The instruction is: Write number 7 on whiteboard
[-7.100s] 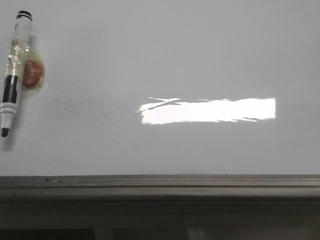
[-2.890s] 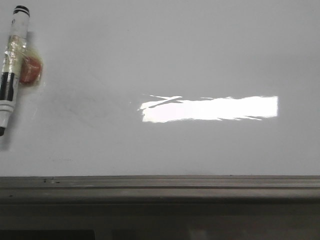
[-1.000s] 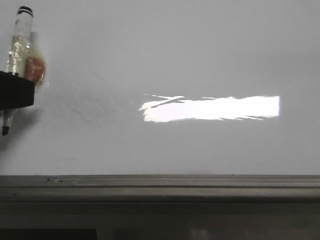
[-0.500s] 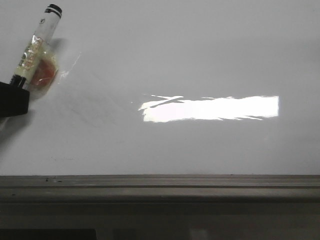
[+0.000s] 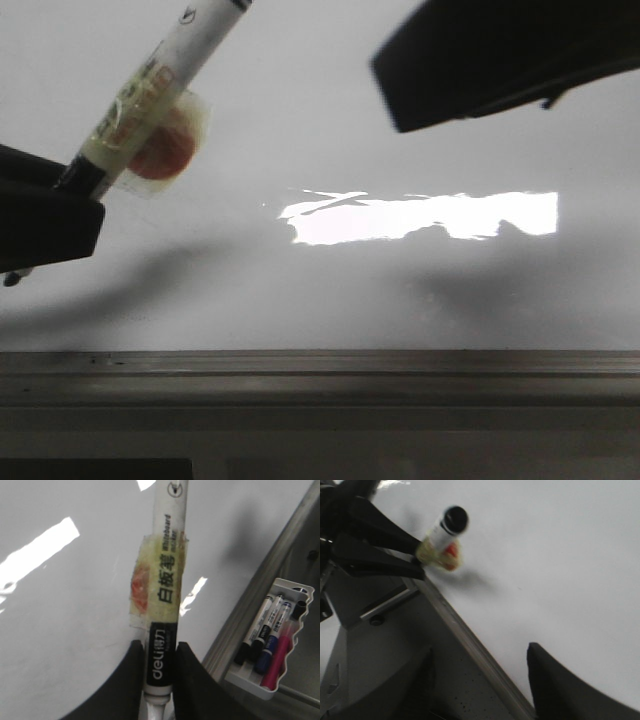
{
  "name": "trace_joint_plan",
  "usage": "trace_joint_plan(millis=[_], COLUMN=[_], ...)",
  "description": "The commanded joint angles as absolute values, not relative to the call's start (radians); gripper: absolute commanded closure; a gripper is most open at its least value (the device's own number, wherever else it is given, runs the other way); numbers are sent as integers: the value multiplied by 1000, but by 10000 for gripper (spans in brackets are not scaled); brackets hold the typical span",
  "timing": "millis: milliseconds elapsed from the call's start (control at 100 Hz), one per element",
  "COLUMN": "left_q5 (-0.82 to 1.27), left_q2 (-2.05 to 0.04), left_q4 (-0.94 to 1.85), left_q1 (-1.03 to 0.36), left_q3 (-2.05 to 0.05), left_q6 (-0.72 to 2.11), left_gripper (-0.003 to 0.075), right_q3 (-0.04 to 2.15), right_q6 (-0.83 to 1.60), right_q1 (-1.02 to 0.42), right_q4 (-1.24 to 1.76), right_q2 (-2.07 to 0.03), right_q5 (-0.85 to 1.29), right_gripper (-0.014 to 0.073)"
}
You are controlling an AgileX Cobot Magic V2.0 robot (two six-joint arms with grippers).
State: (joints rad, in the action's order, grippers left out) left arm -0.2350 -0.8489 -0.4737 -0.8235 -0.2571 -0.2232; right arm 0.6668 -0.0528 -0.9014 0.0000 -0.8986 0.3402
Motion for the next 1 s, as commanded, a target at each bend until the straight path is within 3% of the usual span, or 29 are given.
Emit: trace_joint_plan(millis=[0,430,830,990], left_q5=[-331,-335,-328,-327], left_q2=[-839,-842,-842,-842], left_q4=[-498,-579,-587,-587], left_q1=[-854,-947,-947,-947], left_q3=[-285,-285,-285,-285], left_q6=[-233,-233,-233,-233], left_gripper=[738,738,738,738], right_q3=[721,752,752,752], right_q6=[-41,-41,-41,-41], right_q1=[-951,-984,-984,-984], right_q4=[-8,13,13,13], right_q2=[-938,-1053,-1055,-1055], right_q5=[206,135,94,77], right_gripper=[212,225,649,668])
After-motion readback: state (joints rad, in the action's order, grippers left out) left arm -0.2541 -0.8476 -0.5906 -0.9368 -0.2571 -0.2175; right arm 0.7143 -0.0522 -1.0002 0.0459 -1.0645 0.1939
